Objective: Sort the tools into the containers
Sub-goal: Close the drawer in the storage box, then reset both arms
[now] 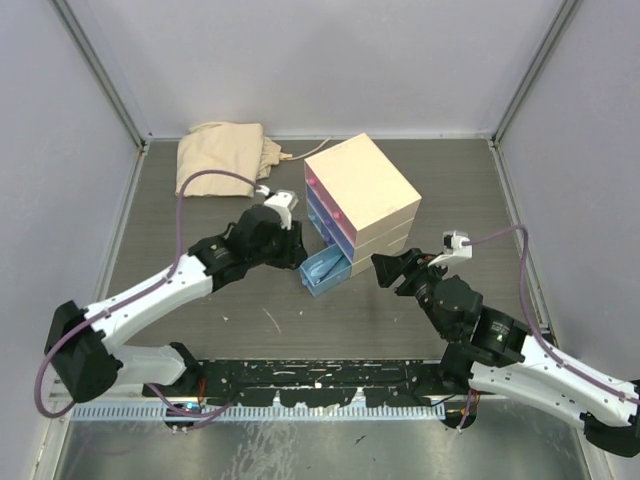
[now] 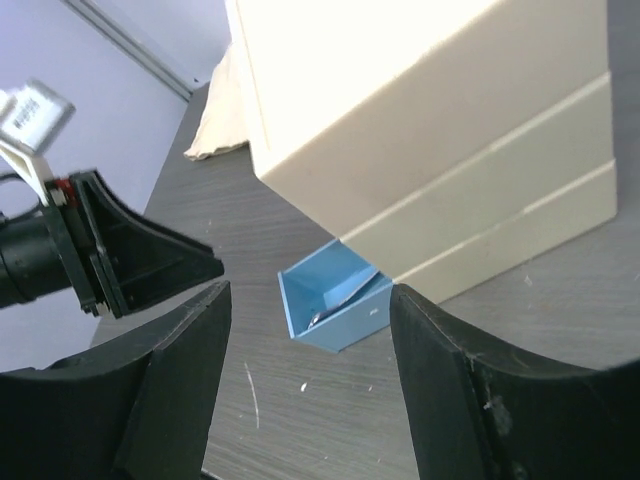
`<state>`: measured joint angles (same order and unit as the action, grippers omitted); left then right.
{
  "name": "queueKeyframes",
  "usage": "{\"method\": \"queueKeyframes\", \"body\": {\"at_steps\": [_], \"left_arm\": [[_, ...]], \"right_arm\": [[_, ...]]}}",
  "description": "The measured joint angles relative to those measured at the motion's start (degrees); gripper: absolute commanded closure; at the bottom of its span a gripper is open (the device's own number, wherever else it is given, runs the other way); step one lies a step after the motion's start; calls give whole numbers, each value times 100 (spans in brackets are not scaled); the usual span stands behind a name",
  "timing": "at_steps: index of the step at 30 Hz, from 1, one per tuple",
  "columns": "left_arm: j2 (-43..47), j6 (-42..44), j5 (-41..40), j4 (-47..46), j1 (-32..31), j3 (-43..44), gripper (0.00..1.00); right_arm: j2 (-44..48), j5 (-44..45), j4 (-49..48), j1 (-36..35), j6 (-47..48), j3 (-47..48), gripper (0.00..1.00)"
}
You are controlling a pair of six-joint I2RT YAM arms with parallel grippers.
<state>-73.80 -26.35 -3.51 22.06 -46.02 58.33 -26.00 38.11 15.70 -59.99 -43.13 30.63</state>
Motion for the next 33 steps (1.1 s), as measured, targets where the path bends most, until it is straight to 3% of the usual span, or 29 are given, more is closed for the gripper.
{"method": "queueKeyframes", "body": {"at_steps": [10, 15, 24, 33], "left_arm": [[964, -437, -289, -2, 330, -1314, 51], [1165, -629, -363, -9, 334, -1729, 48], [1143, -920, -376, -280, 341, -2120, 40], [588, -1226, -313, -769, 345, -2247, 33]], "right_arm": [[-1941, 90, 944, 321, 1641, 2463, 32], [-2946, -1054, 1119, 1912, 2310, 3235, 31], [-3917, -3425, 1209, 4406, 2774, 4044, 30], [-4953, -5270, 909, 5342, 2752, 4225, 28]]}}
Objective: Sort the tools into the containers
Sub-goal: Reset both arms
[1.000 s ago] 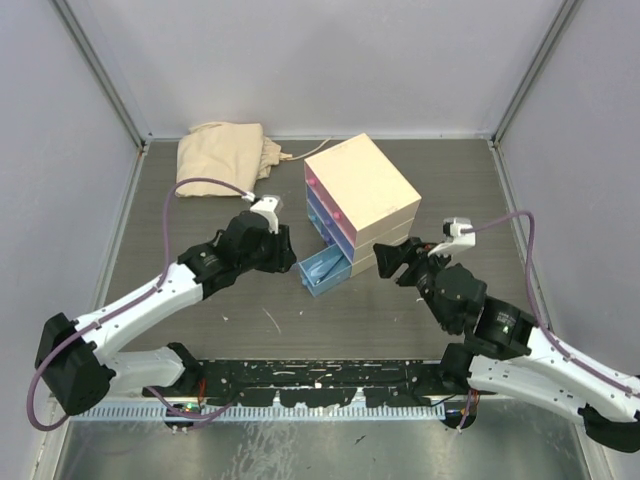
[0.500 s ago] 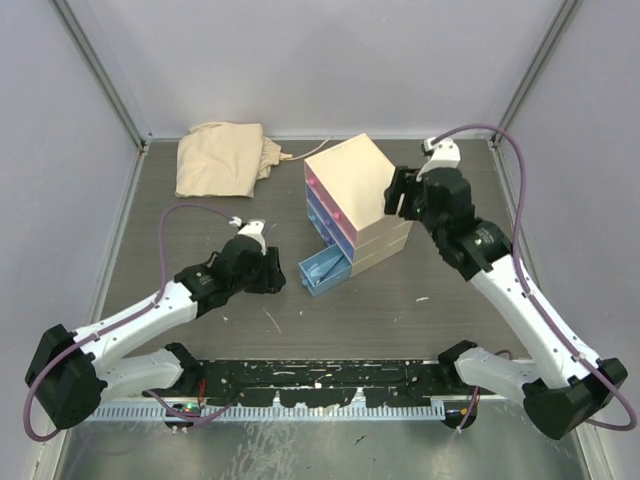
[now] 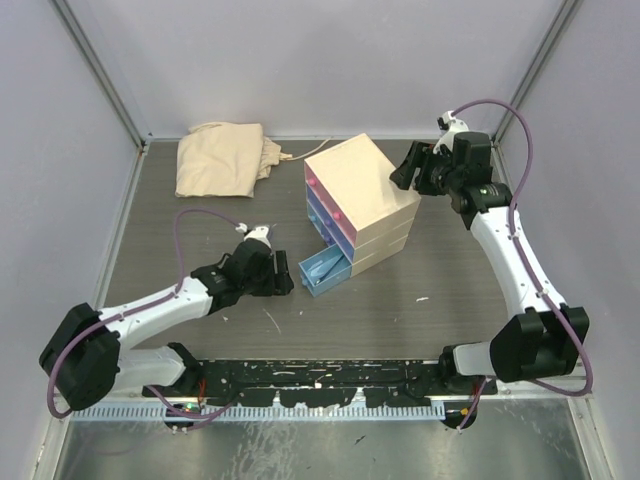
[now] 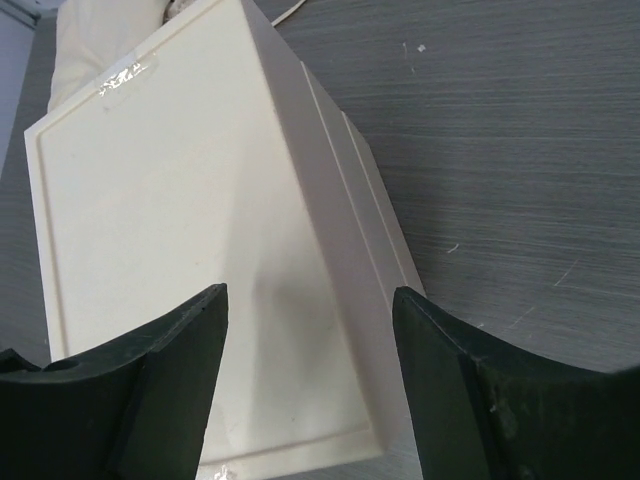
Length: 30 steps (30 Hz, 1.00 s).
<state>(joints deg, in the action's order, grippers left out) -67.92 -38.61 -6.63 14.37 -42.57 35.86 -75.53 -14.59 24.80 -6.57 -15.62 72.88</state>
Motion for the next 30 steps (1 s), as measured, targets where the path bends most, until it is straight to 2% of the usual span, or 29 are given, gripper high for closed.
{"method": "queueKeyframes", "body": {"at_steps": [7, 13, 30], "left_arm": [[-393, -173, 61, -267, 0, -11, 33], [-815, -321, 181, -623, 0, -11, 33], [-2024, -763, 614, -1204, -9, 643, 31]], "right_arm": [[-404, -699, -140, 155, -195, 0, 28], [-426, -962, -269, 153, -319, -15, 28], [-426, -1132, -612, 149, -411, -422, 28]]}}
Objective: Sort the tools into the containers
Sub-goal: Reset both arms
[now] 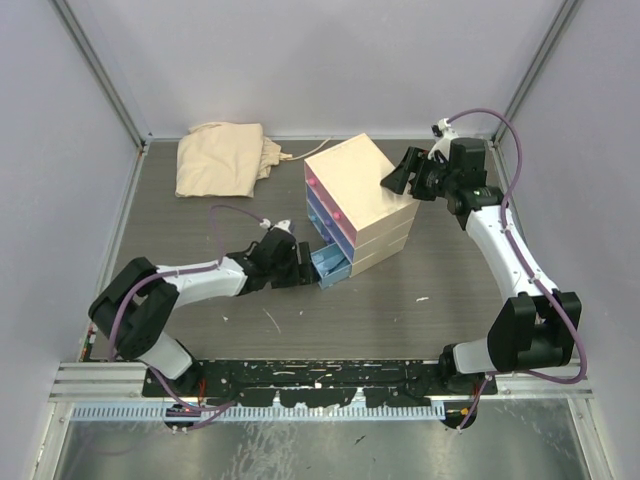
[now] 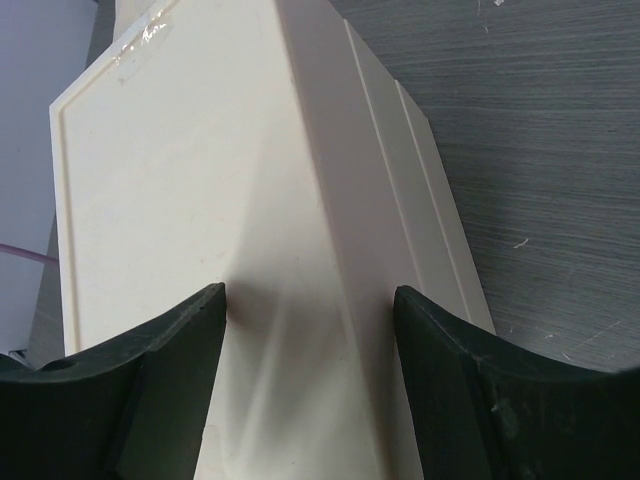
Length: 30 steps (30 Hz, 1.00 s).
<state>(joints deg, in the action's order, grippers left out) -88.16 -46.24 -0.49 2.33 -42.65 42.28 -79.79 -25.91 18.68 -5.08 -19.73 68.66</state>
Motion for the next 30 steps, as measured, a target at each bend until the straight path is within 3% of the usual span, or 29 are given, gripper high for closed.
{"method": "queueKeyframes", "body": {"at_steps": [11, 19, 25, 30], "left_arm": [[-787, -146, 138, -431, -181, 678, 29], [-1316, -289, 136, -564, -236, 1320, 18], [-1373, -293, 131, -522, -236, 1375, 9], [-1252, -273, 46, -616, -238, 1226, 8]], "right_arm": [[0, 57, -127, -74, -20, -48, 28], [2, 146, -229, -136, -22, -87, 28], [4, 177, -275, -151, -20, -109, 28], [46, 238, -323, -164, -20, -155, 28]]}}
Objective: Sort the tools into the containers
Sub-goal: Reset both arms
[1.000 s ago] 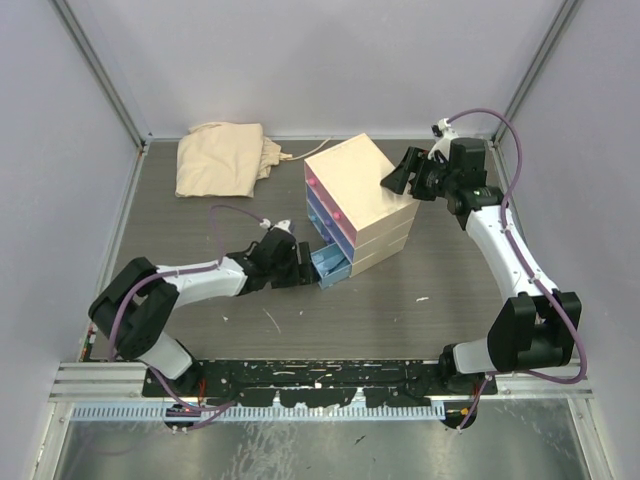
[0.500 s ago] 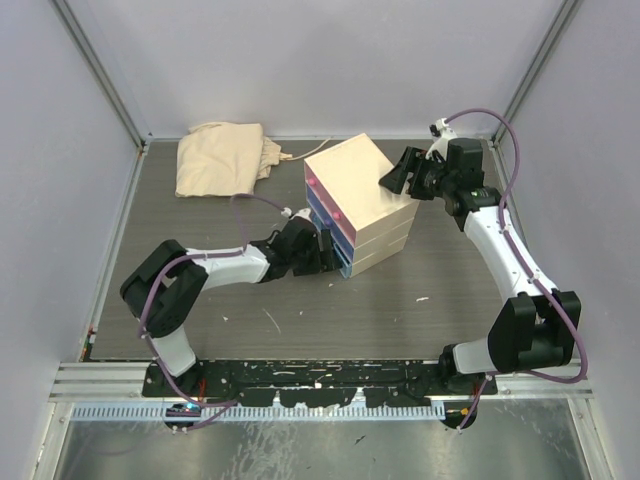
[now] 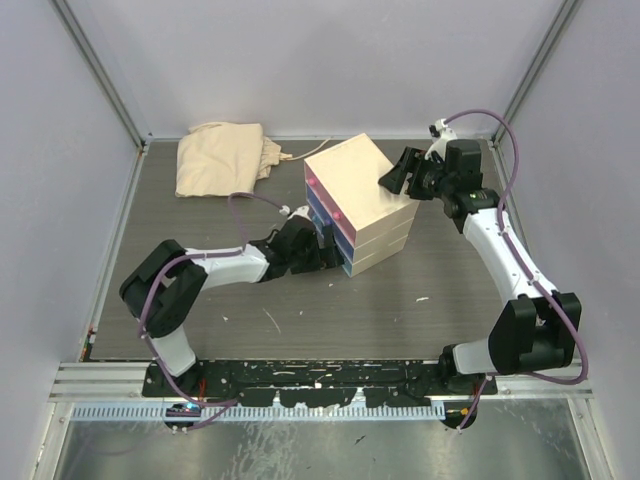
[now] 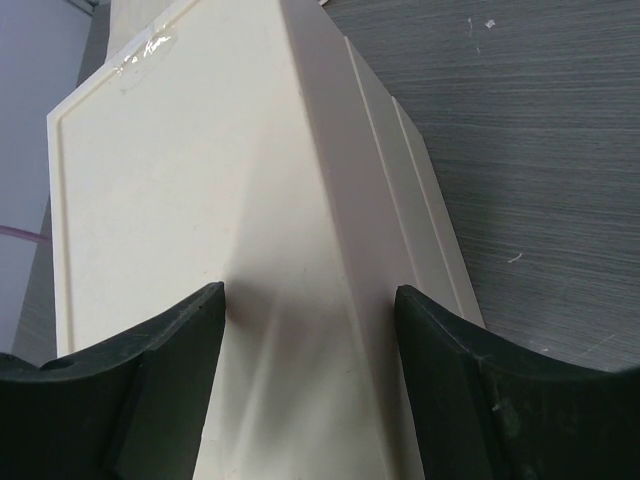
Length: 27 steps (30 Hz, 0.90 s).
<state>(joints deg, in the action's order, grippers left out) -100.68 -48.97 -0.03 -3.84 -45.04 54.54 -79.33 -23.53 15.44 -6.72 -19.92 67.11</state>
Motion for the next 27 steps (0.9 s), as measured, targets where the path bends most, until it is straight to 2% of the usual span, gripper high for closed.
{"method": "queueKeyframes", "body": {"at_steps": [3, 7, 17, 19, 22, 27], "left_arm": [[306, 44, -96, -9, -2, -284, 8], [1178, 190, -372, 210, -2, -800, 7], [3484, 787, -1113, 1141, 48, -1412, 3], [3805, 918, -1224, 1335, 59, -1434, 2], [4170, 1045, -1405, 1659, 74, -1434, 2], [4870, 1231, -1906, 2485, 81, -1366, 2]], "right_arm": [[79, 197, -2, -59, 2, -33, 27], [308, 647, 96, -177, 9, -120, 26], [1694, 1882, 433, -229, -44, -417, 22], [1958, 2017, 435, -229, -144, -514, 17], [2321, 2186, 522, -229, -323, -708, 1], [2879, 2483, 905, -229, -516, -935, 0]]}}
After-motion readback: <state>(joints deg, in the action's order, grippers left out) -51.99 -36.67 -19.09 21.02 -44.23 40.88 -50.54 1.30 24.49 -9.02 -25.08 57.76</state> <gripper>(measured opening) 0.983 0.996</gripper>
